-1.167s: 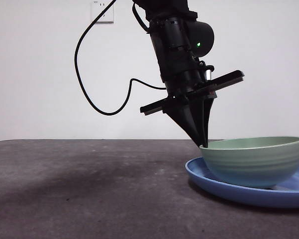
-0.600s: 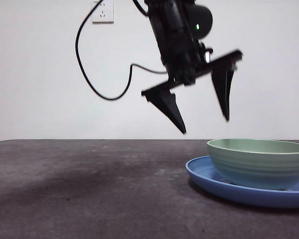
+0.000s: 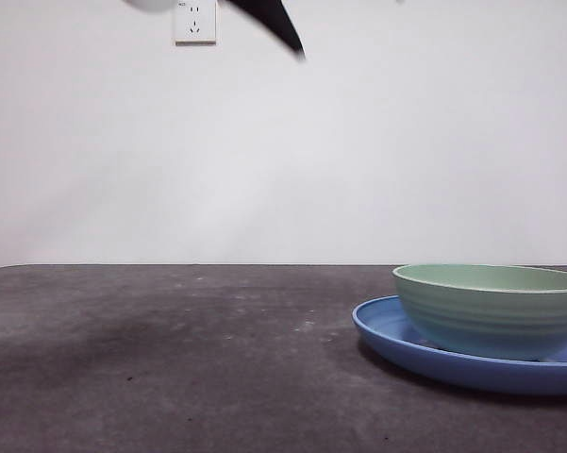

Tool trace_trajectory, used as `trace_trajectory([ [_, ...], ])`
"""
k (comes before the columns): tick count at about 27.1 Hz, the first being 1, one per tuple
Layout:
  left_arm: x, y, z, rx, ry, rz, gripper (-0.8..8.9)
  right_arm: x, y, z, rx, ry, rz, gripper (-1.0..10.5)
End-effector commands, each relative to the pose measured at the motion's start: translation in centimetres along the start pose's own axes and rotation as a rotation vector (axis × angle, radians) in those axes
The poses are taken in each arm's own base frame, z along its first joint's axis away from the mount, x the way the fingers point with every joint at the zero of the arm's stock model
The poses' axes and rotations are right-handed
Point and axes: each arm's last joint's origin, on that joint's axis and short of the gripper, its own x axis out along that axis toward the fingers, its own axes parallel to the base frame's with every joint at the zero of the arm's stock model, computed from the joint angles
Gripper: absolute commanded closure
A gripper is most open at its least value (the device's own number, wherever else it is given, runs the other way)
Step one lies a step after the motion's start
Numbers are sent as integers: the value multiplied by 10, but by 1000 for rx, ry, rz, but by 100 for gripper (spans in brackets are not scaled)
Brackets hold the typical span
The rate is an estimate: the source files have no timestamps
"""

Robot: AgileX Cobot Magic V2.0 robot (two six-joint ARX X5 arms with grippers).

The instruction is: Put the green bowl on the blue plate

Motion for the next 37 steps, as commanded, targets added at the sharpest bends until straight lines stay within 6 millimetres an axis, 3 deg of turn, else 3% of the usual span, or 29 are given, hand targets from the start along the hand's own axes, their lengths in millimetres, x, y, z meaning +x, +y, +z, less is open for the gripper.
trace_trajectory([
  [1, -38, -8, -19, 56, -21, -6, 157, -2, 2, 4, -15, -14, 7, 313],
  [4, -91, -12, -55, 122, -95, -10, 157, -2, 2, 4, -15, -14, 7, 313],
  [7, -119, -10, -96, 139, -112, 38, 157, -2, 2, 4, -17, -18, 7, 313],
  [11, -127, -2, -157, 172, -174, 56, 157, -2, 2, 5, -23, -28, 8, 313],
  [14, -123, 3, -190, 175, -226, 55, 157, -2, 2, 5, -23, -28, 8, 313],
  [19, -116, 7, -206, 162, -220, 57, 157, -2, 2, 5, -23, -28, 8, 313],
  [28, -115, 7, -206, 157, -230, 56, 157, -2, 1, 5, 78, -21, -21, 314],
  [37, -114, 7, -207, 164, -224, 56, 157, 21, -28, 3, 246, 146, -256, 319],
])
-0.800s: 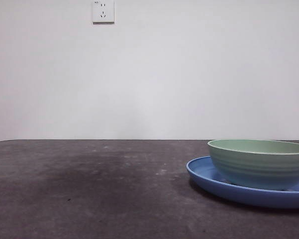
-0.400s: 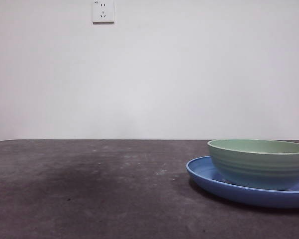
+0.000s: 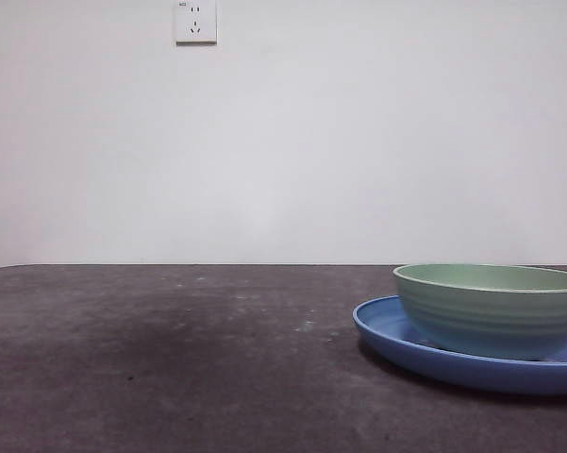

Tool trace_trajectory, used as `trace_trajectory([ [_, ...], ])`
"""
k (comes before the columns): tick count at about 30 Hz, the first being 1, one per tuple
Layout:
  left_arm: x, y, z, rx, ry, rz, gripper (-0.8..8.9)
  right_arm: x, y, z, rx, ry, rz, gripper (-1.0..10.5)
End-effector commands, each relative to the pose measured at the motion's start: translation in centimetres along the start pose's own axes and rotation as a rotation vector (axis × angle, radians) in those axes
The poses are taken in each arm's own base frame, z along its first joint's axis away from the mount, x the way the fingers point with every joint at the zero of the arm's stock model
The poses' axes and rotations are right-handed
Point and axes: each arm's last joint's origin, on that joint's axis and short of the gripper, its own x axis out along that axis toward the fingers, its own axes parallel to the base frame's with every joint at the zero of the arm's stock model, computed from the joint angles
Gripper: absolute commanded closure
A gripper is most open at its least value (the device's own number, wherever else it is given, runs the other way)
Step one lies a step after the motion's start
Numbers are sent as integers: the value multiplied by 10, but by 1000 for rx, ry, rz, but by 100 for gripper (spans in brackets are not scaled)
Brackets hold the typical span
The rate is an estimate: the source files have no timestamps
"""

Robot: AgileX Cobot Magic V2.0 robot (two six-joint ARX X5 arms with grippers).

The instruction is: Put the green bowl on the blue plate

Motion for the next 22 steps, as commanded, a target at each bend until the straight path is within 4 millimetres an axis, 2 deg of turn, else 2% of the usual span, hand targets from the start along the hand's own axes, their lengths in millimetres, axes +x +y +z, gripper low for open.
trace_trajectory([
  [1, -1, -1, 3, 16, -10, -4, 157, 14, -9, 9, 58, 66, -39, 329],
  [8, -1, -1, 2, 15, -7, -4, 157, 59, -46, 25, 184, 231, -90, 420],
  [15, -1, -1, 1, 13, 10, -4, 156, 101, -92, 32, 292, 357, -139, 628],
  [22, -1, -1, 0, 13, 12, -4, 156, 133, -120, 31, 318, 432, -146, 669],
])
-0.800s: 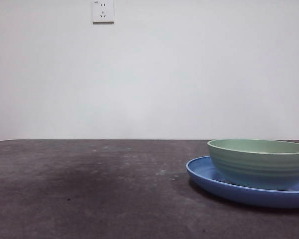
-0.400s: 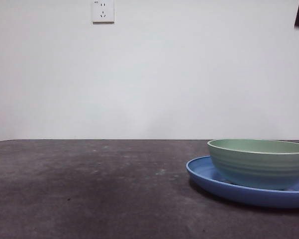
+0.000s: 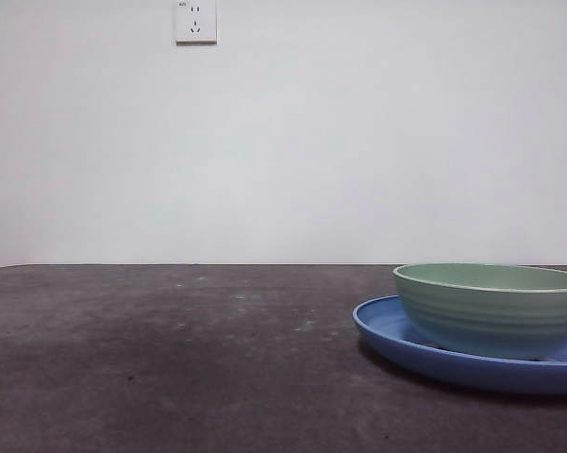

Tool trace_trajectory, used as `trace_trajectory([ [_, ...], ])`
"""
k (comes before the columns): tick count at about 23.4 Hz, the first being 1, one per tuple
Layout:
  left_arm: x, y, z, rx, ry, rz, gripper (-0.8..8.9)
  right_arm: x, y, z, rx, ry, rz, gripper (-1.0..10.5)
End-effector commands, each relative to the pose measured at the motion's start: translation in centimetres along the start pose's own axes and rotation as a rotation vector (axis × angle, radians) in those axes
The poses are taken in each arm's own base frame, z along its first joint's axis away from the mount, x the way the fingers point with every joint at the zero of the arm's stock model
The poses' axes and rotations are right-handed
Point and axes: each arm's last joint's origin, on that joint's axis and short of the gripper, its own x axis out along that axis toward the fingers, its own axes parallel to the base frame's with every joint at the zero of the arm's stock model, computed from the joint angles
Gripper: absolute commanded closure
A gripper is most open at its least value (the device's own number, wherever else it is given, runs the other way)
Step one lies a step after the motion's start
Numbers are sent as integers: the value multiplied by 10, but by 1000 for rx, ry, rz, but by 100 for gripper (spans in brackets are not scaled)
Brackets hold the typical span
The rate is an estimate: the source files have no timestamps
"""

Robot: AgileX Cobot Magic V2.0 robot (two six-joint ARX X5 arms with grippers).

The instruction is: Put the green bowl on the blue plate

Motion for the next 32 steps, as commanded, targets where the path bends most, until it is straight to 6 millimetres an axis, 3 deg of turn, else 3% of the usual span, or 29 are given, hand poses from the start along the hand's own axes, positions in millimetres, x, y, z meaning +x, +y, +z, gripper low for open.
trace_trajectory([
  [1, -1, -1, 3, 15, -11, -4, 157, 11, -5, 10, -27, 20, 2, 669],
  [16, -1, -1, 3, 12, -16, -4, 157, 73, -26, 31, -52, 155, 70, 670],
  [32, -1, -1, 3, 10, -11, -3, 157, 103, -25, 34, -64, 215, 125, 762],
])
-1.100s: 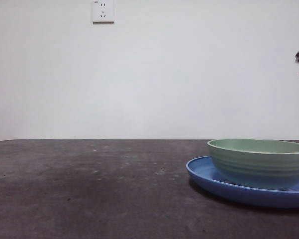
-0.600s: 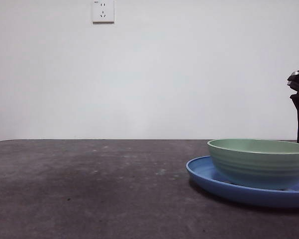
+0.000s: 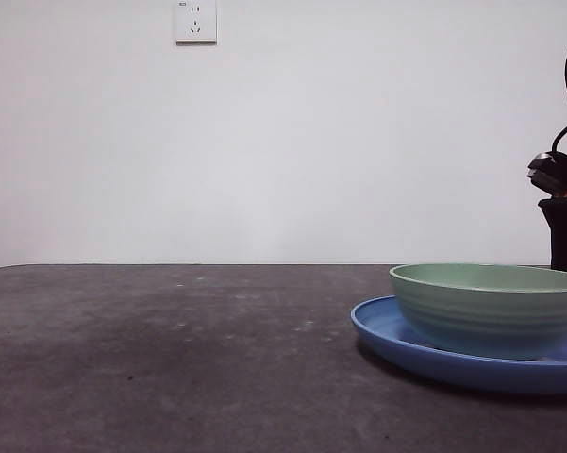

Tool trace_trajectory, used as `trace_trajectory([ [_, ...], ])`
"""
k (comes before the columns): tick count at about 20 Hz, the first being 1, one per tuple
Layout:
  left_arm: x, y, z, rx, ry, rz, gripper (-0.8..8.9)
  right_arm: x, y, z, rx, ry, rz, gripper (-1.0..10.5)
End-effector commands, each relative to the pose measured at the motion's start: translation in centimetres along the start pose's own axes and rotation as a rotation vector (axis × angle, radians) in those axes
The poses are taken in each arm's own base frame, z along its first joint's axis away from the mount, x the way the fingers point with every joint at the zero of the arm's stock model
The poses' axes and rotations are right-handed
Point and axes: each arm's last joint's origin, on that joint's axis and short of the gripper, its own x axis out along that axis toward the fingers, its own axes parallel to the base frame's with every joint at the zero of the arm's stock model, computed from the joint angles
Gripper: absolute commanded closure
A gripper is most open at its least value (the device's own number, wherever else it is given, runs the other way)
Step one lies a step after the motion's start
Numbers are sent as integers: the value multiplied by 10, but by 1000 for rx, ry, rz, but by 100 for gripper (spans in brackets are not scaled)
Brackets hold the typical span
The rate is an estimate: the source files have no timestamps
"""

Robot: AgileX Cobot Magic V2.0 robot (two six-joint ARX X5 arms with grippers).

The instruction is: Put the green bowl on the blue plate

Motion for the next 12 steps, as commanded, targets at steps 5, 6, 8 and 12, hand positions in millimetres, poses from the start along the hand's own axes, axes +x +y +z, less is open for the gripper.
trace_trajectory([
  [5, -1, -1, 3, 12, -11, -4, 156, 11, -7, 4, 16, 49, -49, 927],
  [6, -1, -1, 3, 11, -11, -5, 156, 11, -7, 4, 24, 51, -79, 940],
  [8, -1, -1, 3, 11, -11, -4, 157, 11, -8, 4, 33, 53, -105, 940],
  [12, -1, -1, 3, 12, -12, -4, 157, 10, -8, 4, 39, 51, -94, 939],
])
